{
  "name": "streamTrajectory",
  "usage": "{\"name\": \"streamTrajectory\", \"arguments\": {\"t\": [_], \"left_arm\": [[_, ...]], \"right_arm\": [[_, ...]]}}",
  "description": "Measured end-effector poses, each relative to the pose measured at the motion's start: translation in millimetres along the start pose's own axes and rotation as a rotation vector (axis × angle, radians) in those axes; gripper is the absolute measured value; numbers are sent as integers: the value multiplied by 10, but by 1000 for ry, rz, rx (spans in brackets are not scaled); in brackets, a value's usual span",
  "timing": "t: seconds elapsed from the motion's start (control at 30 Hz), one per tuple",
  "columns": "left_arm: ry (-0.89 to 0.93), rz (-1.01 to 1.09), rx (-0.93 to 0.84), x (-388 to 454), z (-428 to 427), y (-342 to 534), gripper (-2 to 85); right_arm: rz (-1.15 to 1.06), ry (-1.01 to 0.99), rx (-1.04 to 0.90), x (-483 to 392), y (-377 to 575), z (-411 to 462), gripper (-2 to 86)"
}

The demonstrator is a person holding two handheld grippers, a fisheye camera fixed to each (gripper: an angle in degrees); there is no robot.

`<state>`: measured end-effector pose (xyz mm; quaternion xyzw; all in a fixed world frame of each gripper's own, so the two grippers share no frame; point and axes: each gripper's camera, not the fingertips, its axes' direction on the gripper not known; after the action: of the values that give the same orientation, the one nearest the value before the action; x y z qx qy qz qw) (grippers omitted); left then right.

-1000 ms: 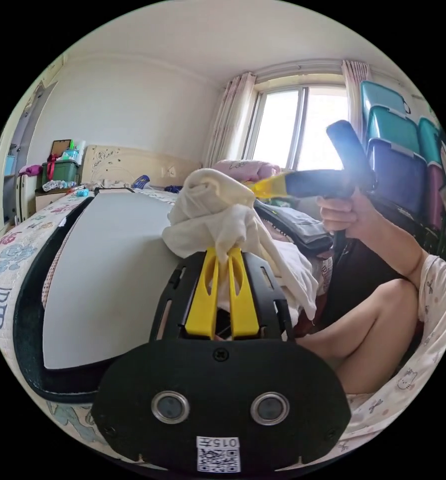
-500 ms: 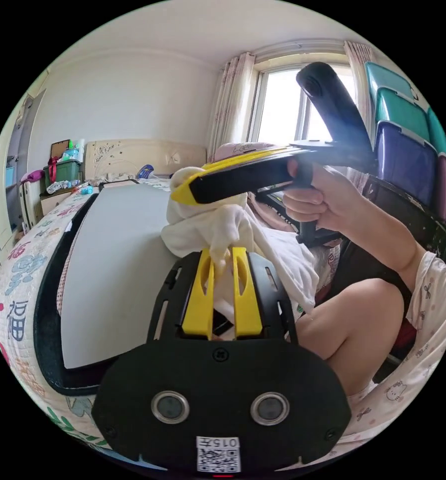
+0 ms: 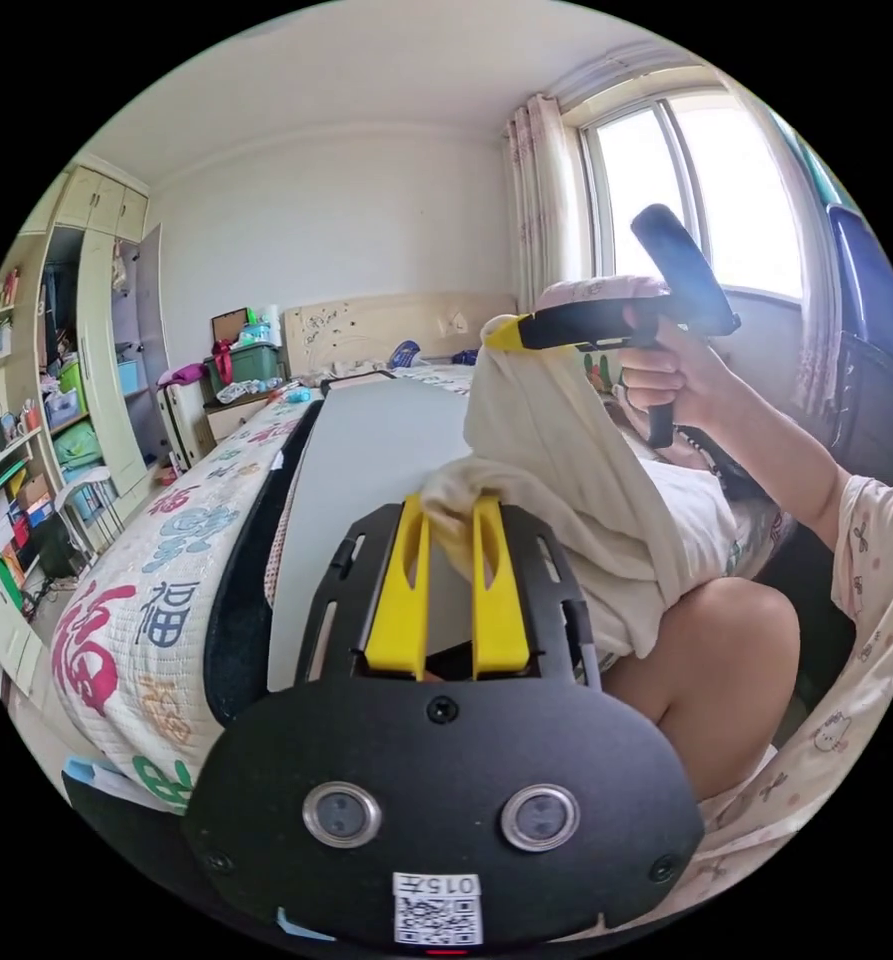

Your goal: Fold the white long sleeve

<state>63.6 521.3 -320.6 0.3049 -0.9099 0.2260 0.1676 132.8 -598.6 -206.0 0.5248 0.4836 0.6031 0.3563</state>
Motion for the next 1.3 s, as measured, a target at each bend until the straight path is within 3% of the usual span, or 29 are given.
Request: {"name": "streamTrajectory", "arguments": {"t": [0.3,0.37,0.43,0.57,1.3], "left_arm": [[-116,-74,-69,197,134,-33,45],[-136,-87,-95,243,203,-83,44],[-140,-95,-116,264,274,-141,44],[-137,-135,-163,304,447,-302,42],[-77,-113,-243,121,1238,-216,34]], "right_arm": [[-8,-140,104,1049,473,-573,50],[124,-381,272,1542,739,-932,49],[150,-448,306,1665,742,-1132,49],[81,-319,279,1471,620,-1304,49],[207,-376,360,1572,266,-1942,50]]}}
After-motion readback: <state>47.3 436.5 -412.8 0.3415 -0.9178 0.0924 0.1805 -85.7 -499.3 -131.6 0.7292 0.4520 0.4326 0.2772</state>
